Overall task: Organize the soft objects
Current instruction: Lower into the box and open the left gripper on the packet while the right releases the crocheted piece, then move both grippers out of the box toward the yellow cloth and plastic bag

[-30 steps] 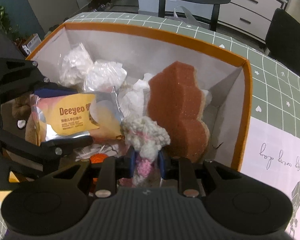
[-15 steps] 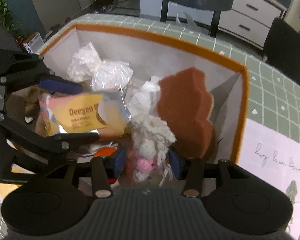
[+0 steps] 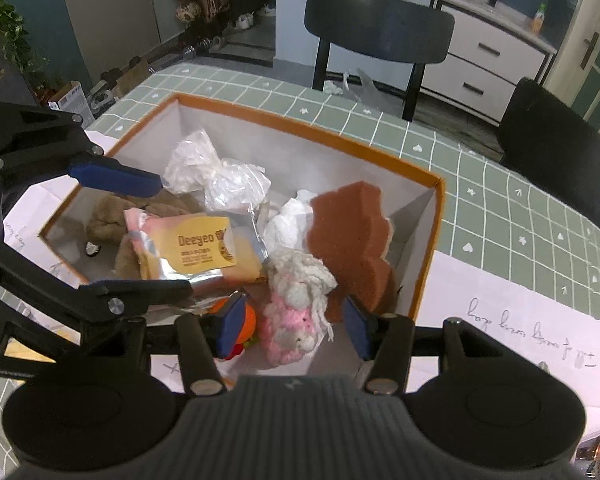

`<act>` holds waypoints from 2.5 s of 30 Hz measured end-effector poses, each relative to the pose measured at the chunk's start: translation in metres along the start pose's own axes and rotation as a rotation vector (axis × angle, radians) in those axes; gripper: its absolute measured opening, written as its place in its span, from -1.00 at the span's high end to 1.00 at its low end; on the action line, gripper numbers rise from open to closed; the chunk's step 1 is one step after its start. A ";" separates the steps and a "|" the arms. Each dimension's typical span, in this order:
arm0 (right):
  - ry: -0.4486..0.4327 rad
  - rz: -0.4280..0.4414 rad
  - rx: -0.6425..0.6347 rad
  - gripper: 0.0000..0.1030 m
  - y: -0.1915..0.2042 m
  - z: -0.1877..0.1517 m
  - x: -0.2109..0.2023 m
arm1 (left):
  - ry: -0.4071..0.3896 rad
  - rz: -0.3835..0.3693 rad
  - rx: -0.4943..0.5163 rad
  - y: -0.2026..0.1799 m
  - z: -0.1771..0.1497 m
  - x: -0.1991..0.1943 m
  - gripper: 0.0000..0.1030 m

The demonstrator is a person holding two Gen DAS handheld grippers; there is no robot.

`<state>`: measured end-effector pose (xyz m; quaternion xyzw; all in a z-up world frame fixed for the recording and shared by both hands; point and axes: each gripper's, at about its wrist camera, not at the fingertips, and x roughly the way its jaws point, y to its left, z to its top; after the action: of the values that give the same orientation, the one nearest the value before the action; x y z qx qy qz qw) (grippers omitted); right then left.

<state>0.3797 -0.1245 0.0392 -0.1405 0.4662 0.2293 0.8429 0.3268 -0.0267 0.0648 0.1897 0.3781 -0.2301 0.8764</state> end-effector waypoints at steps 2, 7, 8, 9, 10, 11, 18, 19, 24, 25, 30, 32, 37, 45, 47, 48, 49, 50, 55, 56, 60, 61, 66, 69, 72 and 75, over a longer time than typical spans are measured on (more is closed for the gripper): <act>-0.008 -0.003 -0.004 -0.05 0.003 -0.002 -0.008 | -0.010 0.004 0.002 -0.003 0.000 -0.007 -0.51; -0.028 -0.006 -0.011 -0.05 0.009 -0.010 -0.026 | -0.032 0.008 0.004 -0.009 0.000 -0.023 -0.51; -0.033 -0.007 -0.013 -0.05 0.010 -0.012 -0.029 | -0.037 0.010 0.006 -0.011 -0.001 -0.026 -0.51; -0.036 -0.007 -0.014 -0.05 0.012 -0.013 -0.033 | -0.042 0.011 0.007 -0.013 -0.002 -0.030 -0.51; -0.043 -0.005 -0.014 -0.06 0.013 -0.015 -0.036 | -0.049 0.008 0.007 -0.014 -0.003 -0.033 -0.51; -0.049 -0.003 -0.014 -0.07 0.014 -0.016 -0.039 | -0.056 0.006 0.010 -0.016 -0.005 -0.038 -0.52; -0.113 0.014 -0.001 -0.08 0.033 -0.040 -0.063 | -0.124 0.002 0.012 -0.026 -0.020 -0.071 -0.63; -0.125 0.023 0.008 -0.15 0.035 -0.044 -0.067 | -0.136 -0.009 0.001 -0.027 -0.025 -0.076 -0.65; -0.189 0.081 0.023 -0.38 0.051 -0.078 -0.082 | -0.210 -0.061 -0.077 -0.028 -0.058 -0.096 -0.66; -0.192 0.095 0.029 -0.38 0.055 -0.085 -0.082 | -0.217 -0.066 -0.086 -0.029 -0.065 -0.098 -0.66; -0.238 0.132 0.038 -0.39 0.078 -0.125 -0.085 | -0.242 -0.083 -0.096 -0.041 -0.095 -0.104 -0.66; -0.254 0.150 0.052 -0.41 0.083 -0.142 -0.087 | -0.251 -0.085 -0.097 -0.046 -0.105 -0.108 -0.67; -0.299 0.080 0.030 -0.43 0.096 -0.178 -0.091 | -0.260 -0.070 -0.108 -0.053 -0.136 -0.113 -0.67; -0.388 0.021 0.062 -0.52 0.102 -0.226 -0.102 | -0.230 -0.039 -0.191 -0.058 -0.197 -0.104 -0.69; -0.396 0.040 0.103 -0.52 0.098 -0.234 -0.101 | -0.220 -0.034 -0.204 -0.055 -0.208 -0.099 -0.69; -0.401 0.048 0.116 -0.52 0.099 -0.239 -0.103 | -0.212 -0.018 -0.204 -0.053 -0.211 -0.096 -0.70; -0.408 0.053 0.126 -0.53 0.100 -0.241 -0.103 | -0.195 0.007 -0.203 -0.051 -0.214 -0.091 -0.69; -0.415 0.054 0.131 -0.53 0.100 -0.243 -0.104 | -0.178 0.026 -0.205 -0.048 -0.216 -0.087 -0.70; -0.433 0.026 0.137 -0.58 0.109 -0.253 -0.107 | -0.131 0.060 -0.213 -0.037 -0.228 -0.073 -0.70; -0.426 0.022 0.141 -0.58 0.109 -0.253 -0.104 | -0.124 0.068 -0.206 -0.036 -0.229 -0.070 -0.70; -0.410 0.014 0.173 -0.58 0.103 -0.259 -0.099 | -0.103 0.091 -0.184 -0.032 -0.229 -0.058 -0.70; -0.406 0.012 0.183 -0.58 0.100 -0.260 -0.098 | -0.101 0.093 -0.190 -0.029 -0.229 -0.055 -0.70; -0.399 0.004 0.218 -0.58 0.091 -0.265 -0.095 | -0.085 0.095 -0.193 -0.025 -0.225 -0.040 -0.72; -0.404 0.002 0.228 -0.58 0.088 -0.266 -0.097 | -0.062 0.105 -0.182 -0.024 -0.224 -0.029 -0.69; -0.403 -0.002 0.224 -0.58 0.085 -0.262 -0.096 | -0.089 0.106 -0.201 -0.024 -0.227 -0.031 0.09; -0.401 -0.006 0.223 -0.58 0.083 -0.258 -0.094 | -0.110 0.081 -0.225 -0.021 -0.232 -0.037 0.62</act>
<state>0.1072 -0.1937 -0.0187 0.0003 0.3115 0.1972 0.9296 0.1590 0.0828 -0.0595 0.0923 0.3447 -0.1605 0.9203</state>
